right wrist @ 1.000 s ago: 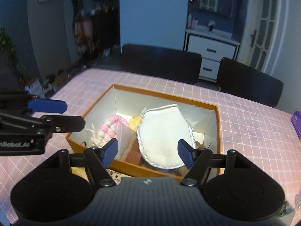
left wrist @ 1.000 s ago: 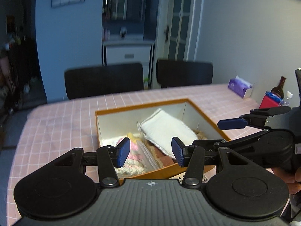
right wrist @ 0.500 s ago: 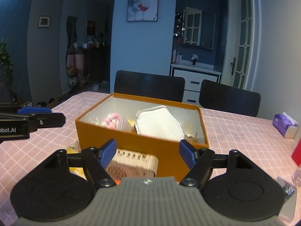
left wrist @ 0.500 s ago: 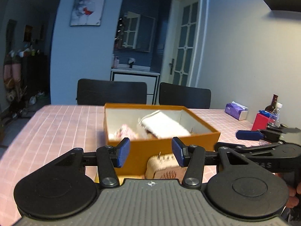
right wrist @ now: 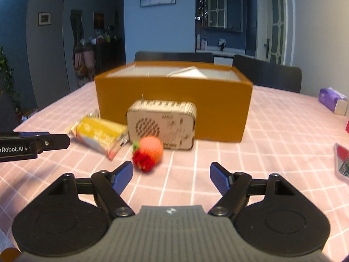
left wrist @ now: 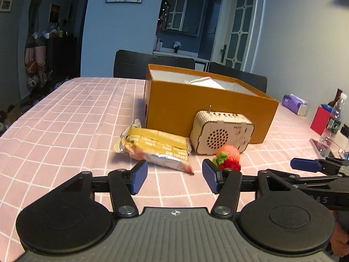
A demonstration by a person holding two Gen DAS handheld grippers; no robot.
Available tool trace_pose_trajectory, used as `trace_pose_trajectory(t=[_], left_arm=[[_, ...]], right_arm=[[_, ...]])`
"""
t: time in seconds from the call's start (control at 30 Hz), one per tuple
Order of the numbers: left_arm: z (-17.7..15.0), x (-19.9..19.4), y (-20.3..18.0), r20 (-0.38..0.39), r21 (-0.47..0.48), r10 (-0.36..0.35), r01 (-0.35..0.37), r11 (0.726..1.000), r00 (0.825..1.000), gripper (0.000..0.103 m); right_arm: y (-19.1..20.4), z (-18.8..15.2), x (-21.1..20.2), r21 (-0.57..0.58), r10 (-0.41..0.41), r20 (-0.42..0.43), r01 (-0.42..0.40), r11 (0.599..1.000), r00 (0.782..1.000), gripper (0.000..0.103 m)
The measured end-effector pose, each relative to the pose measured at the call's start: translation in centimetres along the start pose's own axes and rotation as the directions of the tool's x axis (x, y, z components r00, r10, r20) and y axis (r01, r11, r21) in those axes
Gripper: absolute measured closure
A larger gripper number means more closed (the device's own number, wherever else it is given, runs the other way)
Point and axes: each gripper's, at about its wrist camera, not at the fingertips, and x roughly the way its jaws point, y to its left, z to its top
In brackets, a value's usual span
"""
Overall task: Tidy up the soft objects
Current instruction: 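Move both tools back toward the yellow snack packet and knitted orange fruit, then grasp the yellow snack packet with the left tool while the right tool grasps the knitted orange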
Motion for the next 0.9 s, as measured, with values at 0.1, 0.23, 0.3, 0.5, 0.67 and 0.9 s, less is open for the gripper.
trace_pose_trajectory(t=[0.1, 0.23, 0.3, 0.5, 0.67, 0.9], left_arm=[[-0.5, 0.2, -0.1, -0.011, 0.009, 0.012, -0.012, 1.0, 1.0, 0.03], [-0.8, 0.8, 0.3, -0.02, -0.003, 0.032, -0.032, 0.999, 0.999, 0.025], [-0.7, 1.2, 0.7, -0.015, -0.03, 0.053, -0.053, 0.998, 0.998, 0.02], [1.4, 2.6, 2.8, -0.011, -0.091, 0.08, -0.08, 0.993, 0.997, 0.015], [3.0, 5.0, 3.6, -0.047, -0.058, 0.091, -0.094, 0.994, 0.995, 0.015], [4.2, 8.7, 5.1, -0.115, -0.069, 0.08, -0.088, 0.994, 0.99, 0.015]], right_arm=[[0.8, -0.4, 0.3, -0.011, 0.008, -0.005, -0.008, 1.0, 1.0, 0.026], [1.3, -0.5, 0.8, -0.021, 0.015, -0.011, -0.016, 1.0, 1.0, 0.026], [1.6, -0.3, 1.2, -0.029, 0.017, -0.019, -0.018, 0.999, 1.0, 0.026], [2.5, 0.9, 3.1, -0.033, 0.022, -0.053, -0.024, 0.999, 0.998, 0.026], [2.8, 2.0, 5.1, -0.026, 0.013, -0.082, -0.015, 1.0, 0.997, 0.026], [2.1, 3.1, 7.1, 0.037, 0.036, -0.111, -0.032, 0.999, 0.993, 0.03]])
